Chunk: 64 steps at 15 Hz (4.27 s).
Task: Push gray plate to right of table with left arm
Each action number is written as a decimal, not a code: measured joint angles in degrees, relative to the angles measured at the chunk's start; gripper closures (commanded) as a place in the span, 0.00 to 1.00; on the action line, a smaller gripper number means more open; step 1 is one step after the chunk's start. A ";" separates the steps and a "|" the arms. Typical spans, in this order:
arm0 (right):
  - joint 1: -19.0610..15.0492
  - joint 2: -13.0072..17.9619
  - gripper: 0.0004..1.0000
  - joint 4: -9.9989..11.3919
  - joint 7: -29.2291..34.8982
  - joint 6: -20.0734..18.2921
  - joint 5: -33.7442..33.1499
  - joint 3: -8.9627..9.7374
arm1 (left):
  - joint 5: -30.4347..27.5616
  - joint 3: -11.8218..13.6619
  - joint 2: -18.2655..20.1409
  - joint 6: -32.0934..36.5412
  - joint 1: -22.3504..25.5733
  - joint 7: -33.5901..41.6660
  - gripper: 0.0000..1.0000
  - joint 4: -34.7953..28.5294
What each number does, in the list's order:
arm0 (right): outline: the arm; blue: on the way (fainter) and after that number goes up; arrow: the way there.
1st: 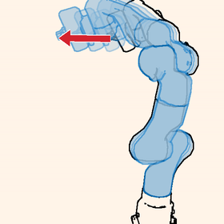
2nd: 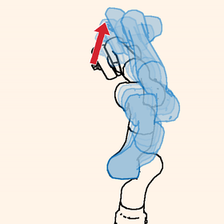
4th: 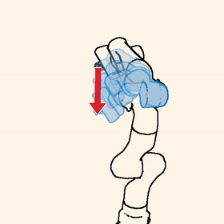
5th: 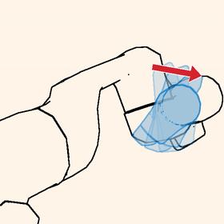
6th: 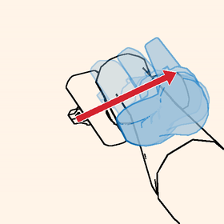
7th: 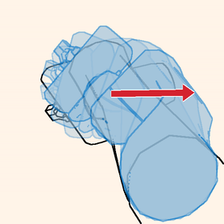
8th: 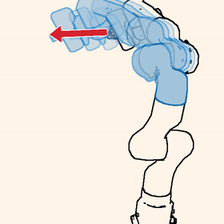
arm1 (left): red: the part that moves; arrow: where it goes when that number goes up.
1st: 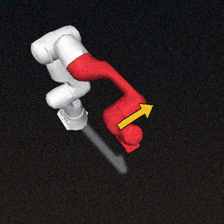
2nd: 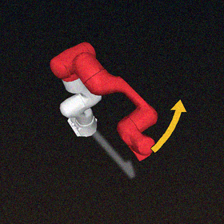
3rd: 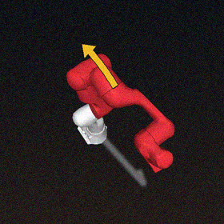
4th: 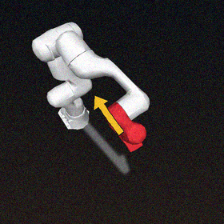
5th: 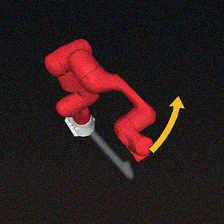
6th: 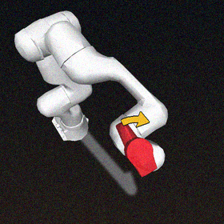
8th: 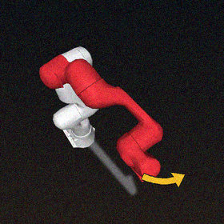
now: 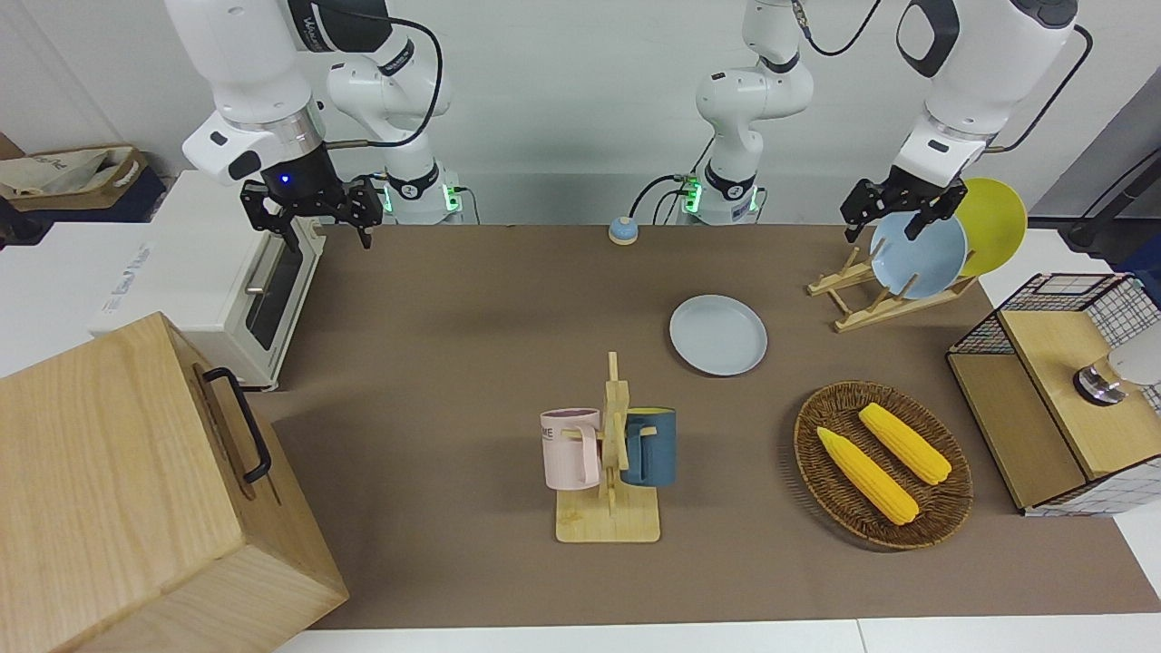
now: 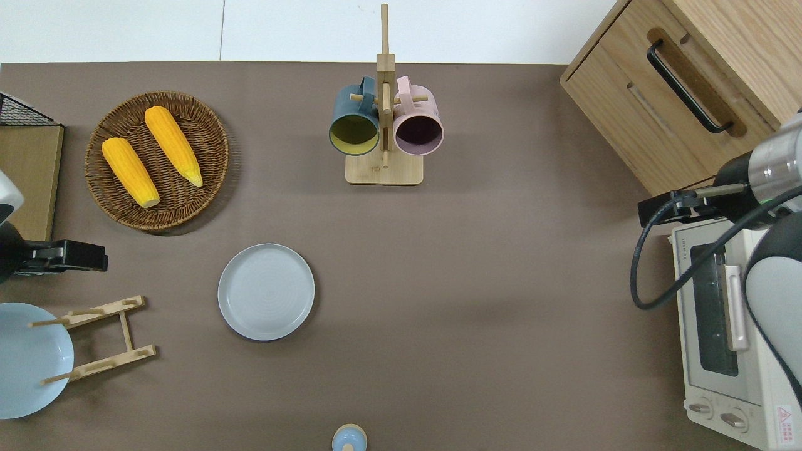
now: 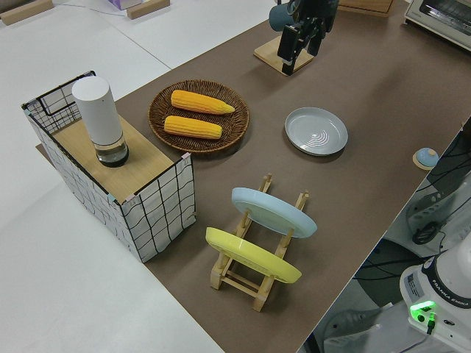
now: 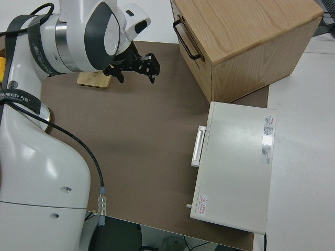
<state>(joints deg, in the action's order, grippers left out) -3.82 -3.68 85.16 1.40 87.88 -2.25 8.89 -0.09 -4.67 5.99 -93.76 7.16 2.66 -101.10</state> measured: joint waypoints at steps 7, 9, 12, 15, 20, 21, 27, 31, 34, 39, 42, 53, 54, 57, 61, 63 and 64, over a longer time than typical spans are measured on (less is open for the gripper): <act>0.00 0.00 0.02 0.00 0.00 0.00 0.00 0.00 | 0.00 -0.66 -0.03 -0.02 -0.05 -0.01 0.00 0.00; 0.00 0.00 0.02 0.00 0.00 0.00 0.00 0.00 | 0.00 -0.67 -0.03 -0.02 -0.05 -0.01 0.00 0.00; 0.00 0.00 0.02 0.00 0.00 0.00 0.00 0.00 | 0.00 -0.67 -0.03 -0.01 -0.05 -0.01 0.00 0.00; 0.00 0.00 0.02 0.00 0.00 0.00 0.00 0.00 | -0.66 -1.09 -0.04 0.03 -0.12 -1.03 0.00 -0.17; 0.00 0.00 0.02 0.00 0.00 0.00 0.00 0.00 | -1.41 -3.88 -0.11 0.09 -0.20 -5.24 0.00 -1.40; 0.00 0.00 0.02 0.00 0.00 0.00 0.00 0.00 | -1.41 -4.23 -0.12 0.09 -0.21 -5.47 0.00 -1.99; 0.00 0.00 0.02 0.00 0.00 0.00 0.00 0.00 | -2.31 -5.14 0.14 -5.70 -0.22 -5.67 0.00 -9.30; 0.00 0.00 0.02 0.00 0.00 0.00 0.00 0.00 | -3.42 -5.50 0.95 -12.65 -0.22 -5.80 0.00 -16.27; 0.00 0.00 0.02 0.00 0.00 0.00 0.00 0.00 | -3.64 -5.96 1.37 -16.73 -0.22 -5.90 0.00 -20.15; 0.00 0.00 0.02 0.00 0.00 0.00 0.00 0.00 | -3.80 -6.20 2.22 -24.20 -1.06 -6.63 0.00 -27.16; 0.00 0.00 0.02 0.00 0.00 0.00 0.00 0.00 | -3.85 -6.26 2.55 -30.39 -1.90 -7.82 0.00 -32.06; 0.00 0.00 0.02 0.00 0.00 0.00 0.00 0.00 | -3.98 -6.29 -1.66 -50.69 -3.63 -10.70 0.01 -44.97; 0.00 0.00 0.02 0.00 0.00 0.00 0.00 0.00 | -3.98 -6.24 -2.36 -51.18 -3.63 -10.74 0.01 -44.98; 0.00 0.00 0.02 0.00 0.00 0.00 0.00 0.00 | -3.98 -6.16 -3.16 -51.72 -3.64 -10.86 0.01 -44.97; 0.00 0.00 0.02 0.00 0.00 0.00 0.00 0.00 | -3.99 -6.16 -3.16 -51.81 -3.69 -11.50 0.01 -44.95; 0.00 0.00 0.02 0.00 0.00 0.00 0.00 0.00 | -3.99 -6.16 -3.16 -51.91 -3.71 -11.56 0.16 -44.89; 0.00 0.00 0.02 0.00 0.00 0.00 0.00 0.00 | -3.99 -6.16 -3.15 -51.97 -3.71 -11.57 0.30 -44.82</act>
<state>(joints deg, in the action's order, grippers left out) -3.82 -3.68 85.16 1.40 87.88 -2.25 8.89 -4.07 -10.84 2.84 -145.73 3.45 -8.91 -145.92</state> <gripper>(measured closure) 0.013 0.013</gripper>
